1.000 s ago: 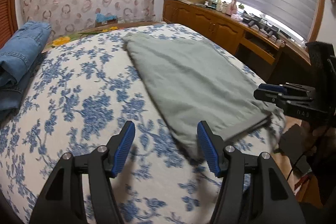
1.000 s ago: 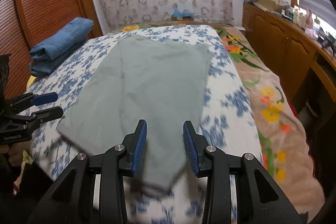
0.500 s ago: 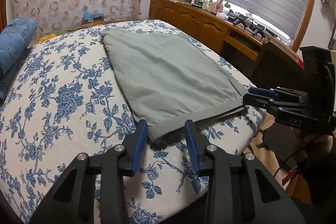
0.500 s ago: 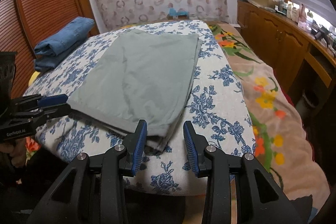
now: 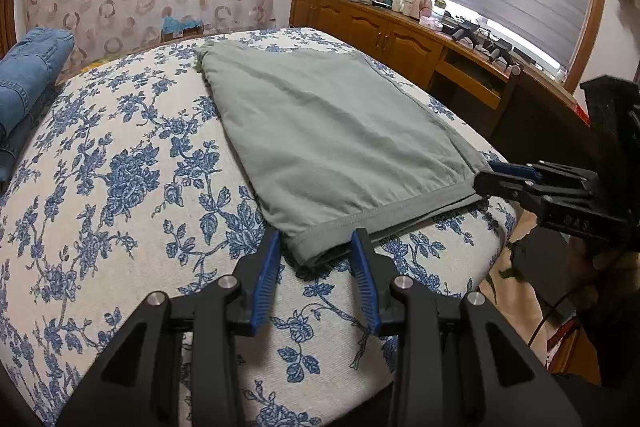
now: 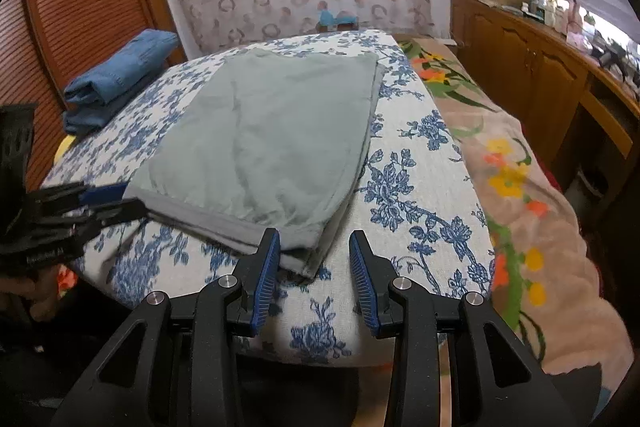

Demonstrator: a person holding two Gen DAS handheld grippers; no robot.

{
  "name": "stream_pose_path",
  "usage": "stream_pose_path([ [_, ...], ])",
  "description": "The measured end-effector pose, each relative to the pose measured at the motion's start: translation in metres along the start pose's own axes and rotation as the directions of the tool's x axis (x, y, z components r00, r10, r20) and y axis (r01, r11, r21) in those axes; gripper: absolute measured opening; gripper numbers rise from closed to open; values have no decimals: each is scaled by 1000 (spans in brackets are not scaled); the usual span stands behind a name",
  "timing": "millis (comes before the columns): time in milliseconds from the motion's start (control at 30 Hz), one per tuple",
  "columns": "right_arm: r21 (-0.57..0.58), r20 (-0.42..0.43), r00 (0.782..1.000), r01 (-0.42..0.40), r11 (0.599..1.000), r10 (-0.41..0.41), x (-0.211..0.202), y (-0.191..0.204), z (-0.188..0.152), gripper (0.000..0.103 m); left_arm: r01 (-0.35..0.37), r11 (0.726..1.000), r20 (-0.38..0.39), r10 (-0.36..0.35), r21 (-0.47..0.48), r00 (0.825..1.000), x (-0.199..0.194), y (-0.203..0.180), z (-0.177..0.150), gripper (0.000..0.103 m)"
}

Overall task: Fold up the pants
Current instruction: 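Move the left gripper to the folded shorts hem and close on it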

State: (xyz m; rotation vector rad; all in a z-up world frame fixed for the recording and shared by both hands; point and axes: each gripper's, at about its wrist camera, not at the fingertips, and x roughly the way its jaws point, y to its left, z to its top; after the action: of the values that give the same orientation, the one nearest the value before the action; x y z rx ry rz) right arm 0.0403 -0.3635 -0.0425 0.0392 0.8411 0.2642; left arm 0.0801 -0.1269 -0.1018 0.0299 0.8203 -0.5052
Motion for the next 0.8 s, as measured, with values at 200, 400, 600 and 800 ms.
stream_pose_path([
  [200, -13, -14, 1000, 16, 1000, -16, 10, 7, 4, 36, 0, 1000, 8, 0, 0, 1000, -1, -2, -1, 34],
  [400, -19, -15, 1000, 8, 1000, -8, 9, 11, 2, 35, -10, 1000, 20, 10, 8, 1000, -2, -4, -4, 24],
  [600, -45, -15, 1000, -22, 999, 21, 10, 17, 0, 21, 2, 1000, 23, -2, -9, 1000, -3, 0, -4, 25],
  [800, -36, -6, 998, -67, 997, 67, 10, 16, 0, 9, -7, 1000, 32, 7, 7, 999, -3, 1, -3, 18],
])
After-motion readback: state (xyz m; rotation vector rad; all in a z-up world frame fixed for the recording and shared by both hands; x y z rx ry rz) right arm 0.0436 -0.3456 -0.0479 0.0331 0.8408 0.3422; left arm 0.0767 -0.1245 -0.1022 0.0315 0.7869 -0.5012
